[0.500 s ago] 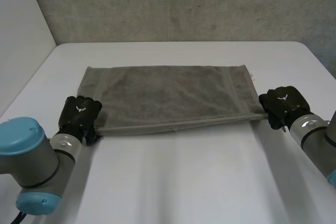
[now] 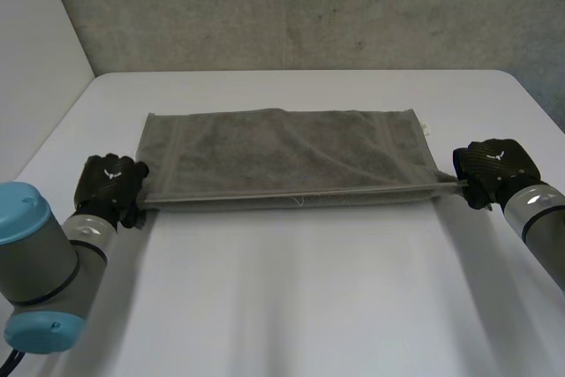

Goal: Fold the towel.

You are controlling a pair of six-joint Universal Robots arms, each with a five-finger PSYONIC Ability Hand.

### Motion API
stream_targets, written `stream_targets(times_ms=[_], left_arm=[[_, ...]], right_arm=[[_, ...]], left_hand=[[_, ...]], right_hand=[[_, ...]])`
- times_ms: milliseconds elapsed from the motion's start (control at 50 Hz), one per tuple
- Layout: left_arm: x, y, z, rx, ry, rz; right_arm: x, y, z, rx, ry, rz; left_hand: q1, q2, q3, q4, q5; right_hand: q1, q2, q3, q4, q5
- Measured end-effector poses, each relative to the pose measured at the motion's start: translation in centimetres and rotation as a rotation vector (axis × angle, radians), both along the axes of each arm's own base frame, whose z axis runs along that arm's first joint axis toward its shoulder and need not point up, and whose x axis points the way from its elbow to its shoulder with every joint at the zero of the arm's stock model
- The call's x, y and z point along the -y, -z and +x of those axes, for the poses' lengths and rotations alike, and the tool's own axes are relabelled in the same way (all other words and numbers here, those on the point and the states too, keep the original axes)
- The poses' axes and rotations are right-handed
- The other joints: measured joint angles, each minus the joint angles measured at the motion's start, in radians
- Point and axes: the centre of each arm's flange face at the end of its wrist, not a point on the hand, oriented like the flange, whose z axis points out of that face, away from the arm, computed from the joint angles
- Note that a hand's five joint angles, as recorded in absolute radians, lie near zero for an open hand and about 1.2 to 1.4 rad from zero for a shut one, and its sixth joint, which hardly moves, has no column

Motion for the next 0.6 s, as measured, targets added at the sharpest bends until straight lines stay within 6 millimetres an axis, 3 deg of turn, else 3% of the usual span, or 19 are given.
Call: stream_targets(times_ms=[80, 160, 240, 280, 340, 440, 600], left_arm=[[0.0, -2.2, 0.0, -0.017, 0.000, -0.062], [-0.2, -5.8, 0.0, -0.048, 0.002, -0.169], [-1.0, -11.0, 0.1, -0.103, 0.007, -0.320], [-1.5, -12.9, 0.2, -0.128, 0.012, -0.372], [-2.2, -14.3, 0.2, -0.149, 0.019, -0.395], [-3.1, -13.6, 0.4, -0.145, 0.027, -0.334], [-5.2, -9.3, 1.1, -0.104, 0.061, -0.150]], right_arm=[[-0.2, -2.6, 0.2, 0.007, -0.016, -0.057], [-0.8, -6.2, 0.2, 0.013, -0.027, -0.126], [-1.9, -11.2, 0.2, 0.022, -0.046, -0.205], [-2.4, -12.8, 0.2, 0.024, -0.056, -0.219], [-3.2, -14.2, 0.3, 0.023, -0.068, -0.216], [-4.0, -14.1, 0.3, 0.015, -0.076, -0.172], [-5.7, -11.2, -0.3, -0.079, -0.086, -0.088]], left_hand=[[0.000, 0.000, 0.001, 0.000, 0.002], [0.000, 0.000, 0.002, 0.000, 0.002], [0.000, 0.000, 0.003, 0.000, 0.005], [0.000, 0.000, 0.003, 0.000, 0.008], [0.000, 0.000, 0.003, 0.000, 0.011], [0.000, 0.000, 0.003, 0.000, 0.012], [0.000, 0.000, 0.003, 0.000, 0.012]], right_hand=[[0.000, 0.000, 0.000, 0.000, 0.000], [0.000, 0.000, 0.000, 0.000, 0.000], [0.000, 0.000, 0.000, 0.000, 0.001], [0.000, 0.000, 0.000, 0.000, 0.003], [0.000, 0.000, 0.000, 0.000, 0.003], [0.000, 0.000, 0.000, 0.000, 0.004], [0.000, 0.000, 0.000, 0.000, 0.004]])
